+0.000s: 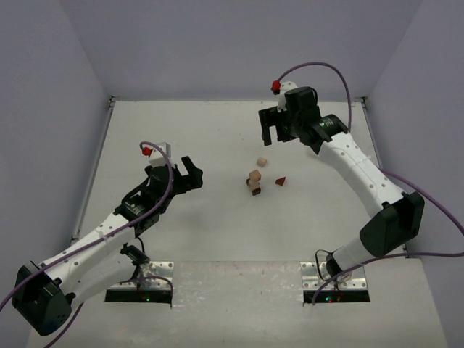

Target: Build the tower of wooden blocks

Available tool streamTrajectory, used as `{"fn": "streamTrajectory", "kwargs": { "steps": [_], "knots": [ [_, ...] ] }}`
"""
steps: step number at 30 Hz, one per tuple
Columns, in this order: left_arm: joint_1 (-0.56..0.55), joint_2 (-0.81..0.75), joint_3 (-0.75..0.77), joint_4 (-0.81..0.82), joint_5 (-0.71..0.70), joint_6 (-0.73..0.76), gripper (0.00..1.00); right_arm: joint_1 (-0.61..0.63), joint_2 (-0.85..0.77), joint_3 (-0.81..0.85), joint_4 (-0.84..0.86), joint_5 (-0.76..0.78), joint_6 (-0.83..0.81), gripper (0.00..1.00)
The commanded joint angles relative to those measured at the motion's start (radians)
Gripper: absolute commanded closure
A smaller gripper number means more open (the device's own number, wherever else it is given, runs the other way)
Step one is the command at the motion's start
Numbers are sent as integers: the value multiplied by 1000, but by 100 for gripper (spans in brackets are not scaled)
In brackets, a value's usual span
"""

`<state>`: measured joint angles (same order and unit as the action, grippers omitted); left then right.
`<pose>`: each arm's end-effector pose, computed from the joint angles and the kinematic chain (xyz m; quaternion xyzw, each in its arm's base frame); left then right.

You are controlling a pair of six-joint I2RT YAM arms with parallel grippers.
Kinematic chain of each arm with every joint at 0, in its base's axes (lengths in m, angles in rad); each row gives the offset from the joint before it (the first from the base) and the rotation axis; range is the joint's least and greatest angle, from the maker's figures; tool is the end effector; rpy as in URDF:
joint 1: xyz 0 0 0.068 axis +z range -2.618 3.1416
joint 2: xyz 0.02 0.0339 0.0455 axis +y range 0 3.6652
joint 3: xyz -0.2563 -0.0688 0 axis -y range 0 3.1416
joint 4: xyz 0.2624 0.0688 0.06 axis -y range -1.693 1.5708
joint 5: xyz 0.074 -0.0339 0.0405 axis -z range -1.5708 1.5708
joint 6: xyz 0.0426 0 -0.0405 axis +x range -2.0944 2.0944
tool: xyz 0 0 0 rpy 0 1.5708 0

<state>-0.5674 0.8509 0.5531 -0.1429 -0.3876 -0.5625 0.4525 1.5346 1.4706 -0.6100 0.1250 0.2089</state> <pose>0.1959 -0.1058 0.2382 -0.1011 0.8290 -0.1439 0.5309 0.3326 0.1558 0.3402 -0.0824 0.8960 0.0873 0.4275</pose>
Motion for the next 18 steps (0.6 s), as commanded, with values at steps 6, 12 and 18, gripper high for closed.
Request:
{"fn": "streamTrajectory", "kwargs": {
  "steps": [6,12,18],
  "knots": [
    [12,-4,73,-4,-68,7,0,-219,19,-208,178,-218,-35,1],
    [11,-6,74,-8,-63,5,0,-252,27,-344,351,-304,-84,1],
    [11,2,68,2,-46,3,0,-253,99,-418,505,-392,-146,1]
  ]
}}
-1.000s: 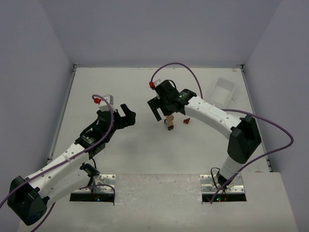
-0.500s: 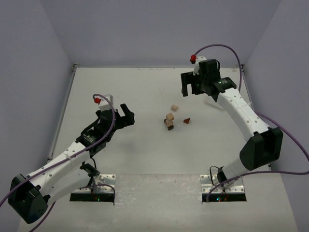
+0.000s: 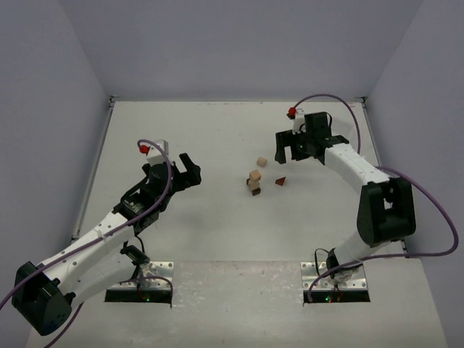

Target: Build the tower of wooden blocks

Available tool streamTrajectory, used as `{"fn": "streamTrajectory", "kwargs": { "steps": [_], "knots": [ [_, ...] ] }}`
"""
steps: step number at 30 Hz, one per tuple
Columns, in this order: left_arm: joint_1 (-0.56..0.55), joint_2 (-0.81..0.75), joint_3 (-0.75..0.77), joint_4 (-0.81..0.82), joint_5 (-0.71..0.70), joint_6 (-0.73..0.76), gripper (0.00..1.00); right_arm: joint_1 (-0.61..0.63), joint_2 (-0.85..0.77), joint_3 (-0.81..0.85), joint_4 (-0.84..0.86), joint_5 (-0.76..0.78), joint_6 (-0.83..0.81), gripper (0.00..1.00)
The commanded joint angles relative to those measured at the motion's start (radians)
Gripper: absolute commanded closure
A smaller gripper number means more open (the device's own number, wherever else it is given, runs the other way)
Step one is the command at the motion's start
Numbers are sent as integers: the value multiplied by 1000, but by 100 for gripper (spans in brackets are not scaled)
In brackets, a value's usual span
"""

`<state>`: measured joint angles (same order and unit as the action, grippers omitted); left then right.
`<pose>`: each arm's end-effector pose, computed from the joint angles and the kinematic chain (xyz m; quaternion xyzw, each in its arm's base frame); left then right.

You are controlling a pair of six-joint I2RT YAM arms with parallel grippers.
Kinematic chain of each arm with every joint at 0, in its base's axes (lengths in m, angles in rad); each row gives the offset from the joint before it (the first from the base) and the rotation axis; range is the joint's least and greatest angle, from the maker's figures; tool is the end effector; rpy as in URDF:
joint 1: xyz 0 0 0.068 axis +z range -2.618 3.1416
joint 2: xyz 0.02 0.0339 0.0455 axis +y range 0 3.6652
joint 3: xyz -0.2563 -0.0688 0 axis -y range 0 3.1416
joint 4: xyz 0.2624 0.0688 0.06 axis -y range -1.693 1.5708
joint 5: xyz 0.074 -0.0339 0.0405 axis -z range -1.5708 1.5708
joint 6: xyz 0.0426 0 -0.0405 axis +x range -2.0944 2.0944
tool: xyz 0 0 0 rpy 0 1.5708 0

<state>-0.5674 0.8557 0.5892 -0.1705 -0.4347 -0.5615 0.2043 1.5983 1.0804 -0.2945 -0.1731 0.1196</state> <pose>0.1976 -0.1047 0.2481 -0.1134 0.8241 -0.1268 0.5404 0.3554 0.0811 0.2077 -0.0712 0.9233 0.1387 0.3510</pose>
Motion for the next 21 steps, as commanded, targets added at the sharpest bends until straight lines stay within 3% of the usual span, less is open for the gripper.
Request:
{"fn": "streamTrajectory", "kwargs": {
  "steps": [1,9,21],
  "knots": [
    [11,3,33,30,0,3,0,-4,47,-34,217,-122,-66,1],
    [11,37,41,31,-13,9,0,3,244,54,243,-241,-180,7],
    [11,54,40,45,-15,22,0,83,342,60,331,-195,-285,9]
  ]
}}
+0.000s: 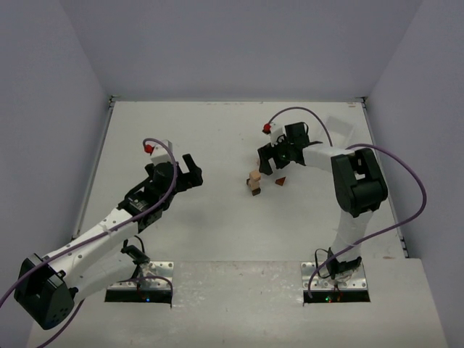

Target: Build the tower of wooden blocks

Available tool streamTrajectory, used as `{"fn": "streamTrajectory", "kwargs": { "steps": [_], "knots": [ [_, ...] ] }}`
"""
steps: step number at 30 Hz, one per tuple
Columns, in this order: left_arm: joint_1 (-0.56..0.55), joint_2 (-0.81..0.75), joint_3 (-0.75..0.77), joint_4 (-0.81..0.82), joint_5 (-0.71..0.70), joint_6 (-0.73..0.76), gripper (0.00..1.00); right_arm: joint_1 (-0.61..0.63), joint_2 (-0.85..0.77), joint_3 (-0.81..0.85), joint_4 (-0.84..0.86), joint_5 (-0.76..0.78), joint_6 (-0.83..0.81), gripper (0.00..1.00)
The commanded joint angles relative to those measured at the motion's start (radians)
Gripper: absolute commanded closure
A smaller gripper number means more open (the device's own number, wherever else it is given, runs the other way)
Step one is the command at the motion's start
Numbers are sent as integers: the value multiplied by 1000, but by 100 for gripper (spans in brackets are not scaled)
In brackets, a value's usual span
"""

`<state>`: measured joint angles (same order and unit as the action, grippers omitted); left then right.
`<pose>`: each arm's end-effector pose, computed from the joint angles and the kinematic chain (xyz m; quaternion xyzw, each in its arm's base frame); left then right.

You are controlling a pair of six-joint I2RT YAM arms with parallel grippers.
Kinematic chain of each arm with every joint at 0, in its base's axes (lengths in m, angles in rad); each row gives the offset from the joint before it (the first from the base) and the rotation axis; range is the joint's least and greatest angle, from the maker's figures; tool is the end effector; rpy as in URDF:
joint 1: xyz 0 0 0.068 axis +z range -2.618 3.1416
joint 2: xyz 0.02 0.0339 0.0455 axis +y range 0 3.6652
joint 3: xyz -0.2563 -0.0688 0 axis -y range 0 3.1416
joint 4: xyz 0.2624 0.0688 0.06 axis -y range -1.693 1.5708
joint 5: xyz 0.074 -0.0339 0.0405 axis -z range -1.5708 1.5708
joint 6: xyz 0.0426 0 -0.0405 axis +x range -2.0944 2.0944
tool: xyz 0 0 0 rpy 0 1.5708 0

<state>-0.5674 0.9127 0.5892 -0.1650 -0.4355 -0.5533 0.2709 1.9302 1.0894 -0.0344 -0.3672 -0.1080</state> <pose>0.2041 -0.1088 0.2369 -0.1054 0.8376 -0.1105 0.5244 0.3840 0.1225 0.1106 -0.2352 0.8961 0.1983 0.3200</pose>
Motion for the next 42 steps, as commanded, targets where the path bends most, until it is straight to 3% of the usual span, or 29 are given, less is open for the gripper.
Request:
{"fn": "streamTrajectory", "kwargs": {
  "steps": [1,6,18,23,25,30,38,42],
  "knots": [
    [11,-4,40,39,-15,13,0,24,19,63,62,8,-64,10],
    [11,-9,37,32,-17,12,0,48,50,102,38,58,-82,19],
    [11,-36,26,26,-22,7,0,56,68,129,-23,26,-119,71],
    [11,-34,33,24,-23,6,0,56,38,84,25,94,-119,90],
    [11,-38,45,13,-16,4,0,48,-24,47,96,150,-134,92],
    [11,-69,61,14,42,6,0,28,-149,59,63,186,-163,93],
    [10,-130,70,101,441,18,0,44,-661,-232,144,-54,-72,91],
    [8,-129,75,186,622,1,0,156,-844,-319,113,-112,-93,90]
  ]
}}
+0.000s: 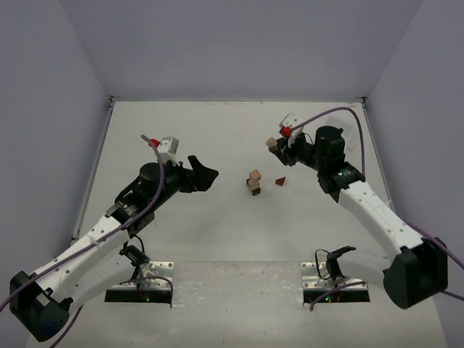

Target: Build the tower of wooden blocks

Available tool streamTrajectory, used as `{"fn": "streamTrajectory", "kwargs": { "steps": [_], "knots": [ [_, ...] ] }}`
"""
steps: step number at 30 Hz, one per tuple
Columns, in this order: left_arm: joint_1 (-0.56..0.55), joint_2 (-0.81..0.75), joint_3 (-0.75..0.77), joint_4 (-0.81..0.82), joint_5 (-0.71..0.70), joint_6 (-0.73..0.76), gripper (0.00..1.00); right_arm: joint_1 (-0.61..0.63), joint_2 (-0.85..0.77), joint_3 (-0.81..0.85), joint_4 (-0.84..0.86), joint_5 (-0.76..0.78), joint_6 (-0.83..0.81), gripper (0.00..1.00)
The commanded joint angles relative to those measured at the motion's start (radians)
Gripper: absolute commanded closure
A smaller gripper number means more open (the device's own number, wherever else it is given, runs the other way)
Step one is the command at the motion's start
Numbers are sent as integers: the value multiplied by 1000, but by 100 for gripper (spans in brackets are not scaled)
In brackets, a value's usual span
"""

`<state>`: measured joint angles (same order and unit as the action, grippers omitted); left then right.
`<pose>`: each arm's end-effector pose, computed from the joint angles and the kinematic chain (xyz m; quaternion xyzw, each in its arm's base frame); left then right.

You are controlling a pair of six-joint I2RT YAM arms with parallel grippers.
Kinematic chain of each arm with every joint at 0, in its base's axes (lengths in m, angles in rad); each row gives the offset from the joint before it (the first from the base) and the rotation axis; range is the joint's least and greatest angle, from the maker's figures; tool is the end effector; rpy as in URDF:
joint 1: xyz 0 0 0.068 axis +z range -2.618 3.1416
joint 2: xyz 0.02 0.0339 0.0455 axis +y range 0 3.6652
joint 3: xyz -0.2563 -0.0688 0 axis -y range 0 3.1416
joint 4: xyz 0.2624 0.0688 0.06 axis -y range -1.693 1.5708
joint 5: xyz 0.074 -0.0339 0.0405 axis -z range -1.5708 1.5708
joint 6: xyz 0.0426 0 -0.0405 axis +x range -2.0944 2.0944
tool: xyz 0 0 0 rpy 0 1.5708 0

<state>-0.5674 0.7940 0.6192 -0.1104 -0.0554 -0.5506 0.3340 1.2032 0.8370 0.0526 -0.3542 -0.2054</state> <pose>0.1876 -0.1168 0.2769 -0.0099 0.8002 -0.2990 0.5198 0.2812 0.1132 0.2796 -0.3120 0.7398 0.1794 0.5685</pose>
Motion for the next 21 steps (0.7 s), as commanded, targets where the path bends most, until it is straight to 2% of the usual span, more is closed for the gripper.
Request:
{"fn": "streamTrajectory", "kwargs": {
  "steps": [1,5,8,14,21],
  "knots": [
    [7,-9,45,150,287,-7,0,125,-136,-88,25,-168,11,90],
    [0,-9,23,234,459,-25,0,237,-214,-191,82,-238,73,90],
    [-7,-15,-6,293,528,-54,0,318,-261,-265,157,-218,96,89],
    [-63,32,-24,339,527,-75,4,417,-256,-298,226,-174,102,88],
    [-126,92,-16,335,471,-68,7,429,-260,-289,269,-124,112,89]
  ]
}}
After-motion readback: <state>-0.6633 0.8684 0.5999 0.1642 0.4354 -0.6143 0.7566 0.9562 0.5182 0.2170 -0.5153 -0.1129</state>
